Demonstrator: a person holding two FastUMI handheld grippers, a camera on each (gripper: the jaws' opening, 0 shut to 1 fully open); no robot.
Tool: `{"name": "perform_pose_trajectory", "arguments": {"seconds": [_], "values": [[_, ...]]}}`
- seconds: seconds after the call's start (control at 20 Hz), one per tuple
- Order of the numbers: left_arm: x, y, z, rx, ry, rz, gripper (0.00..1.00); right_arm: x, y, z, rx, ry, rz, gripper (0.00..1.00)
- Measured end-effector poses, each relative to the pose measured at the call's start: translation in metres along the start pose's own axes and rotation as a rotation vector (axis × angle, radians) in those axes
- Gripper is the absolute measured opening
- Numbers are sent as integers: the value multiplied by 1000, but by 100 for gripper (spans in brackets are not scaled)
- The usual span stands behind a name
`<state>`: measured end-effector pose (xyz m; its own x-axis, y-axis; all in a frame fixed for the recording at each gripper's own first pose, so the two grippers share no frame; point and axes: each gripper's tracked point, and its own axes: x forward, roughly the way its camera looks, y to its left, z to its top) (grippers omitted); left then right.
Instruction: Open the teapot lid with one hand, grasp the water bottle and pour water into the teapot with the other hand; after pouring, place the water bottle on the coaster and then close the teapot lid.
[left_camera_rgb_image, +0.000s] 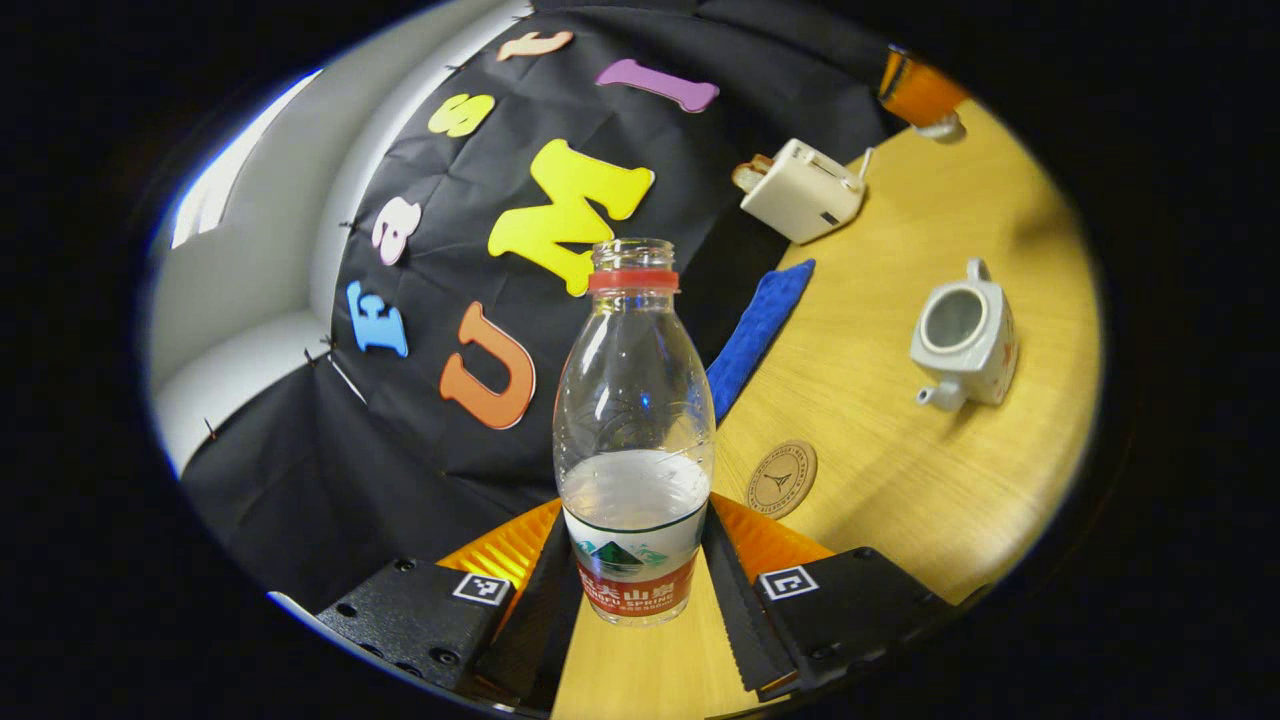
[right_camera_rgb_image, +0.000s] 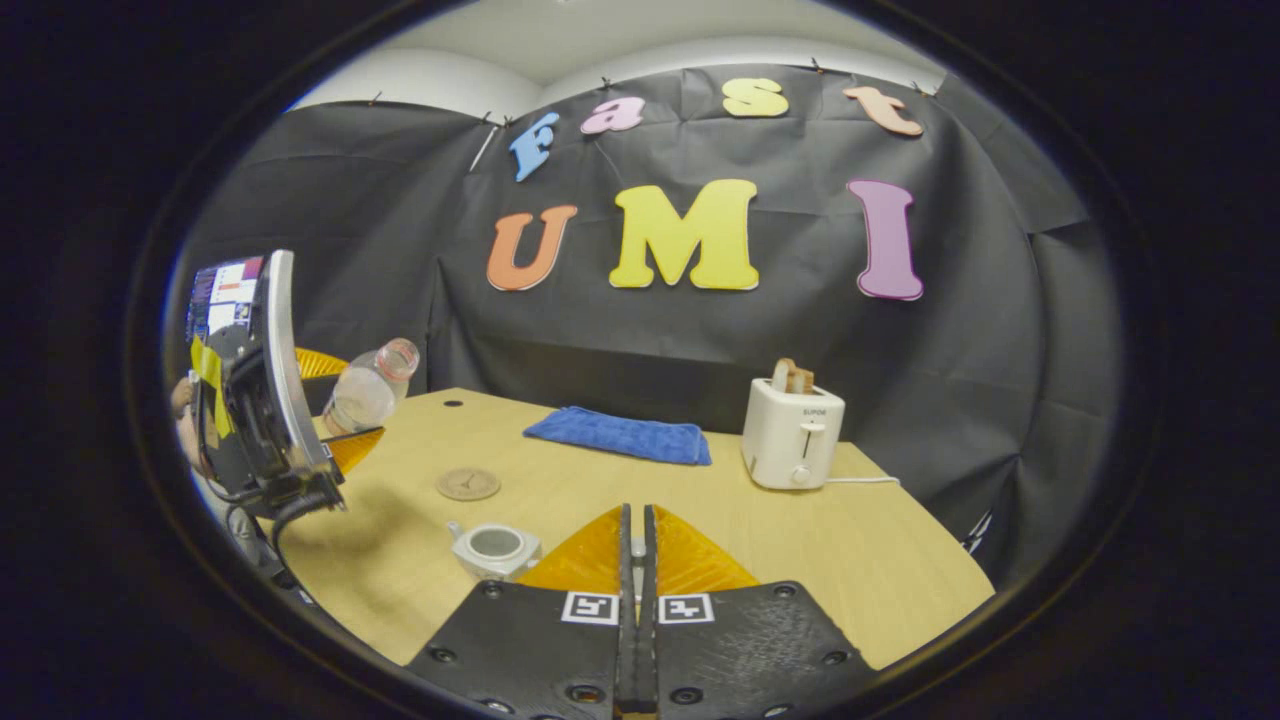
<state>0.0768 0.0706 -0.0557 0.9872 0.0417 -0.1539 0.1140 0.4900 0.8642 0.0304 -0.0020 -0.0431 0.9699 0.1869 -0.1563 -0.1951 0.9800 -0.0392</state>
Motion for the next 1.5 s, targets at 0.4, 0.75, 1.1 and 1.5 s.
{"name": "perform_pose_trajectory", "arguments": {"seconds": [0.4,0.75,1.1,1.5], "values": [[2,-30,-2,281,16,-108,79,-7,-13,-12,4,16,-14,0],[-8,-56,0,500,15,-157,75,-11,-23,-19,9,14,-26,0],[-1,-54,13,633,16,-142,75,-14,-30,-23,21,12,-32,0],[-2,-53,19,715,30,-128,75,-17,-40,-26,31,7,-42,0]]}}
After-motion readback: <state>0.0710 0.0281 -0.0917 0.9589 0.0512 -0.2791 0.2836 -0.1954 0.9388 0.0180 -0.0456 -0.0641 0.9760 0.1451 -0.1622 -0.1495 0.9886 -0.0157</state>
